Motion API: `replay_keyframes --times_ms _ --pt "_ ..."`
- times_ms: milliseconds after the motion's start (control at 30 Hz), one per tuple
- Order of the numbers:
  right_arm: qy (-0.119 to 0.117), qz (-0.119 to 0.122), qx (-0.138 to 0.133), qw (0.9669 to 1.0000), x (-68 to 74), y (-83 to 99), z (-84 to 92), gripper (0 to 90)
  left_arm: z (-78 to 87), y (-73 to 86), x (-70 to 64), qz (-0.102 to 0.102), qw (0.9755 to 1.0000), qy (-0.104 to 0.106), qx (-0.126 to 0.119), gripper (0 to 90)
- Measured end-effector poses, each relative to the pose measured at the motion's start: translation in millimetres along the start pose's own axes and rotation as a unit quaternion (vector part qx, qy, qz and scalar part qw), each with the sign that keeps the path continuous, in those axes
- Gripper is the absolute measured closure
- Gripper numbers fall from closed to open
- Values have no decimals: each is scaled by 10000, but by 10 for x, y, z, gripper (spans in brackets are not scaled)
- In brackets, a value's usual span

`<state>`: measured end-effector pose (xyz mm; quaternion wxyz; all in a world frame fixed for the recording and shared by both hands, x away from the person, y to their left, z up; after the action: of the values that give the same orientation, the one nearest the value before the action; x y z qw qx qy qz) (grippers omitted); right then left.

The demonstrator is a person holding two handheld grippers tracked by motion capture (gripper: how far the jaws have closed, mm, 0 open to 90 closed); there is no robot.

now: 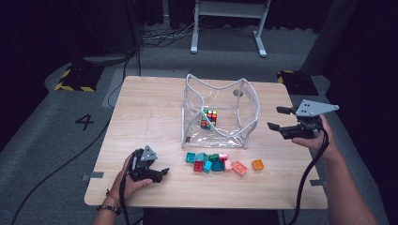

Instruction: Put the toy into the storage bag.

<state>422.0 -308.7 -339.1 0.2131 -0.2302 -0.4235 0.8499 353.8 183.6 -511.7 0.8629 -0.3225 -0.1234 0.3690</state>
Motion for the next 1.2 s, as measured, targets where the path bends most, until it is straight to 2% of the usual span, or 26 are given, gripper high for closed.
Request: replay_keyframes --times_ms 167,467,867,1200 --pt "-93 89 143 9998 107 181 -61 303 0 0 0 -2 10000 -2 -3 158" --pt "-355 32 285 9990 290 478 -198 303 0 0 1 -4 10000 -3 -2 158" --pt "-765 -117 482 9958 445 841 -364 300 2 0 -1 7 10000 -4 7 158" --pt "-1134 -235 564 9917 551 1069 -456 296 4 2 -2 15 10000 -11 11 158"
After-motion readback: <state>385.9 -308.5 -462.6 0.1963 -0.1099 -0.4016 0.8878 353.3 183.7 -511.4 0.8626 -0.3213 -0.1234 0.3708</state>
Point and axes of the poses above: each handheld gripper's, and its own axes: z roughly backward along the jaws, y roughly out of its underside, x roughly to its left, the point moved 1 cm from there along -z, roughly forward along the jaws, and after that the axes turned 3 degrees about x, right-handed, at the moved point
